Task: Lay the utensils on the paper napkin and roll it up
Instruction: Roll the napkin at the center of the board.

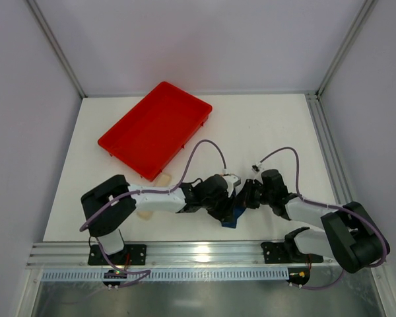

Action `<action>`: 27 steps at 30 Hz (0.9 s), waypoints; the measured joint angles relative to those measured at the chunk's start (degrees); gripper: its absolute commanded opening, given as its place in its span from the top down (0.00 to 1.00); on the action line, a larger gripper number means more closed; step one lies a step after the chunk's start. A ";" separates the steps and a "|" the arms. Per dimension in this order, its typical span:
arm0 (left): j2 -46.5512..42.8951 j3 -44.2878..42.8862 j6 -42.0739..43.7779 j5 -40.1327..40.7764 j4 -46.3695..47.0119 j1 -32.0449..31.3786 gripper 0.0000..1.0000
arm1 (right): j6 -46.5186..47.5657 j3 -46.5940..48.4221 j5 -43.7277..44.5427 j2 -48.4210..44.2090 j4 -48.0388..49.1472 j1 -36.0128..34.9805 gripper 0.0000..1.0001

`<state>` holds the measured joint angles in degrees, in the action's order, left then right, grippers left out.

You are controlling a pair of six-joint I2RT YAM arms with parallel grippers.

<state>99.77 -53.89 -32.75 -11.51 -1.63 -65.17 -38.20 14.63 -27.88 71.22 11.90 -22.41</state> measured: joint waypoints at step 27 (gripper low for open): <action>1.64 2.80 -10.58 3.32 9.20 -0.39 0.62 | -6.69 -1.66 14.10 -10.03 -4.28 -7.10 0.75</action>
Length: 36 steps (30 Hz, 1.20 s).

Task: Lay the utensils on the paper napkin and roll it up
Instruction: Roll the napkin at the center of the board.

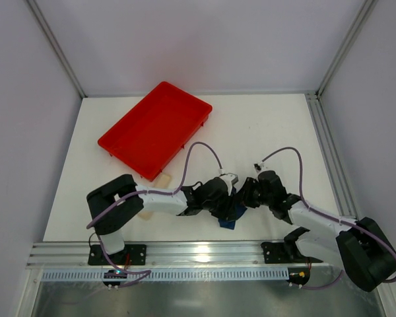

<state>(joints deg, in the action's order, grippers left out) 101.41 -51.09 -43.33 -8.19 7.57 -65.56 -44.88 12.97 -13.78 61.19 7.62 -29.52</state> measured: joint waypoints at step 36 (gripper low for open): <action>-1.60 2.60 0.28 2.32 1.62 -1.38 0.62 | 23.78 19.30 -9.29 16.81 -19.82 3.76 0.54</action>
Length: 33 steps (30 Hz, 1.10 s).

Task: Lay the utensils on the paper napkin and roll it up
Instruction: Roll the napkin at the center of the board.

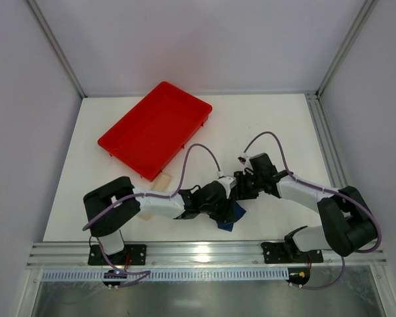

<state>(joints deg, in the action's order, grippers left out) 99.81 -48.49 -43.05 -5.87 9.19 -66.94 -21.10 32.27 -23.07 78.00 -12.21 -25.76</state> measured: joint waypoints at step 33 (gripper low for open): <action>-3.34 3.08 0.04 0.87 -1.31 -0.07 0.62 | -1.62 -2.32 -0.66 -0.92 3.78 -4.66 0.57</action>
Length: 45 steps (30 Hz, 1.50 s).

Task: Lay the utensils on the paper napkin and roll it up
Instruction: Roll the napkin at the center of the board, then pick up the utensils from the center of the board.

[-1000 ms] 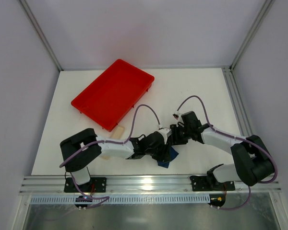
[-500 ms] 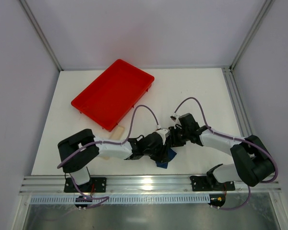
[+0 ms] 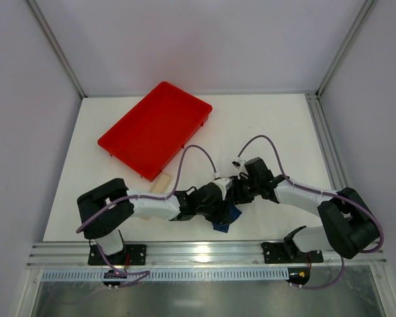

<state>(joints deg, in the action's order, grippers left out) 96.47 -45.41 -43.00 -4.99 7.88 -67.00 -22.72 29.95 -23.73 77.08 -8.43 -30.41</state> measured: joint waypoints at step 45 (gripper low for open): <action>-1.09 -0.24 -0.55 1.92 -3.28 0.00 0.59 | -4.11 -1.66 6.67 -4.26 0.63 -2.01 0.57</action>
<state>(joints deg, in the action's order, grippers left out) 95.37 -45.65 -43.55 -3.07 4.60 -67.00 -26.83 28.29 -17.06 72.82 -7.79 -32.42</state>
